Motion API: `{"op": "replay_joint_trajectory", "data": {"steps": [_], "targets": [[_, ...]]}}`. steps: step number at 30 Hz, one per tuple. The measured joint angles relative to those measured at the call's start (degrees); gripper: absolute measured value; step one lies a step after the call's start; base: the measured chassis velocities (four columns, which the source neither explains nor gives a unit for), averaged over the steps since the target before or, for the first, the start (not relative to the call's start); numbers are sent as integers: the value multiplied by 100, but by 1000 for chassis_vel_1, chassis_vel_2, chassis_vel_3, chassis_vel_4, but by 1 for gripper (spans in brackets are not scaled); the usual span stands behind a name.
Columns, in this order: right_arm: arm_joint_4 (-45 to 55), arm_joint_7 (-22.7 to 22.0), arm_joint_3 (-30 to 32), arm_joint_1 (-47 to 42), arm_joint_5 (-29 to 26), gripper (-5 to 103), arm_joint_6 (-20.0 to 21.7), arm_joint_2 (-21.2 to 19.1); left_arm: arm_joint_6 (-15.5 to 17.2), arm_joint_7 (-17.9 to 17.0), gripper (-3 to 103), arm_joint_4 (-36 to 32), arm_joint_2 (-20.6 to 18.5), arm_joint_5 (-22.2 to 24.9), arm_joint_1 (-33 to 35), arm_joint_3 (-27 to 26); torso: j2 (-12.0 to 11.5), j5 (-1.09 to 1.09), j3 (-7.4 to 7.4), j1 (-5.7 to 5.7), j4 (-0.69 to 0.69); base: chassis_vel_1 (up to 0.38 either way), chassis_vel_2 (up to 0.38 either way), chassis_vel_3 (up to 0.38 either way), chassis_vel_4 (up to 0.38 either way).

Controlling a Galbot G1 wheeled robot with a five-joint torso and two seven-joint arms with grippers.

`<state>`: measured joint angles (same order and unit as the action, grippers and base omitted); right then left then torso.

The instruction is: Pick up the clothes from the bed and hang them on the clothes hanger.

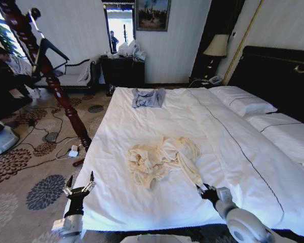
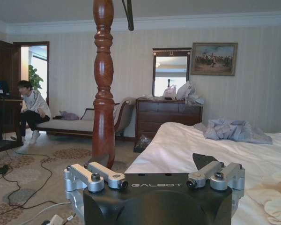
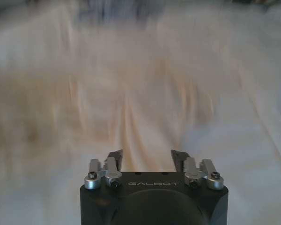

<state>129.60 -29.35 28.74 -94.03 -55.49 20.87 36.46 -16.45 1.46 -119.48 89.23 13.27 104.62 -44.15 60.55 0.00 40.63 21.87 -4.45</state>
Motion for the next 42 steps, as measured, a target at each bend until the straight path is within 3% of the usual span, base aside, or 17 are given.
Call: {"op": "replay_joint_trajectory", "data": {"steps": [1, 4, 6, 9, 24, 28, 31, 37, 40, 42], "targets": [[-181, 166, 23, 545, -362, 63, -231, 103, 6, -3, 100, 0, 2, -30, -7, 9, -1, -2, 0, 1, 3, 0, 0, 0, 0], [-752, 386, -68, 1230, -800, 80, -378, 341, 35, -9, 100, -29, 10, -109, -23, 40, -1, -1, 1, 2, 1, 0, 0, 0, 0], [-971, 448, -111, 1364, -824, 80, -369, 416, 46, -10, 100, -48, 12, -130, -23, 53, -1, 0, 1, 2, 1, 0, 0, 0, 0], [-1576, 682, -202, 1513, -549, 95, -325, 597, 77, -11, 100, -84, 11, -183, -19, 69, -1, 0, 1, 2, -2, 0, 0, 0, 0], [-2614, 905, -619, 2366, -479, 100, -531, 1193, 51, -12, 100, 16, 52, -206, -1, 91, -2, -1, 0, 1, 0, 0, 0, 0, 0], [-2638, 874, -663, 2218, -217, 94, -619, 1256, 13, -12, 100, 52, 58, -205, 30, 84, -2, -1, 0, 1, -1, 0, 0, 0, 0], [-2642, 906, -664, 2086, -84, 78, -650, 1325, -2, -12, 100, 66, 53, -201, 32, 76, -1, -1, 0, 0, -2, 0, 0, 0, 0], [-2719, 1174, -669, 1960, 206, 61, -828, 1401, -3, -12, 100, 38, 43, -194, 28, 61, -1, -1, 0, 1, -1, 0, 0, 0, 0], [-2718, 1408, -657, 1893, 233, 45, -995, 1464, -3, -24, 100, -21, 18, -154, 55, 23, -1, -1, 0, 0, -1, 0, 0, 0, 0], [-2718, 1428, -664, 1898, 232, 45, -1018, 1467, -5, -26, 100, -21, 17, -149, 56, 20, -1, -1, 0, 0, -2, 0, 0, 0, 0]]}}
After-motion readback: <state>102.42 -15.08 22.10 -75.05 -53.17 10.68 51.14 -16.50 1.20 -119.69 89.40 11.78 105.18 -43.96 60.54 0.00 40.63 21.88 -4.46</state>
